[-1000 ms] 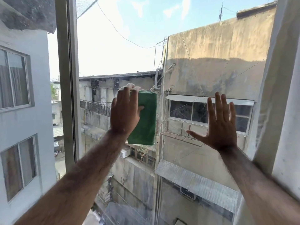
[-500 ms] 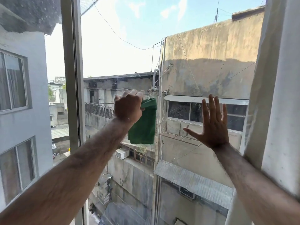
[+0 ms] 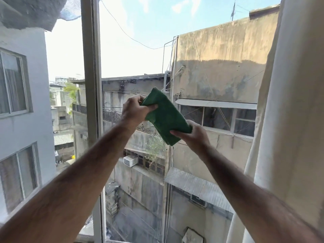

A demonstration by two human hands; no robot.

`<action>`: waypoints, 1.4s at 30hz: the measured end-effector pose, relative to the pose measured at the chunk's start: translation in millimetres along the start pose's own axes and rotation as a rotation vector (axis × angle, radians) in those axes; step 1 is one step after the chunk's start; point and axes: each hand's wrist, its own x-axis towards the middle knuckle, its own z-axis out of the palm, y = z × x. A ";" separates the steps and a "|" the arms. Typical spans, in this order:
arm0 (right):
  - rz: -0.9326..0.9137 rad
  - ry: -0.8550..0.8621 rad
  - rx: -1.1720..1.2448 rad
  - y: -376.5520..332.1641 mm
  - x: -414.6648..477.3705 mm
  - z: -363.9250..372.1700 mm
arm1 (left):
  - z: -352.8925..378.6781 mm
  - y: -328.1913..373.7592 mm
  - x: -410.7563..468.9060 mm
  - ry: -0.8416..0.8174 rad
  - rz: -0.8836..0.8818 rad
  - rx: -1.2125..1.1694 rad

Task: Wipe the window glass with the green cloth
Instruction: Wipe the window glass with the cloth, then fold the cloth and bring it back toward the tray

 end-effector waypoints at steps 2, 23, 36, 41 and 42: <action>0.137 0.011 0.324 1.7 -7.5 3.2 | -11.9 -8.5 -6.9 -0.029 -0.105 -0.133; 0.763 -0.127 0.583 124.1 -183.6 115.9 | -11.3 -239.5 -204.7 -0.172 -0.860 -0.562; 1.133 -0.058 0.528 278.4 -403.5 247.3 | 23.6 -455.3 -391.2 -0.344 -1.203 -0.299; 1.210 -0.024 0.437 328.9 -509.5 288.2 | 34.7 -529.8 -467.5 -0.480 -1.268 -0.201; 1.247 -0.024 0.420 338.9 -531.1 295.8 | 36.6 -544.8 -481.9 -0.507 -1.279 -0.177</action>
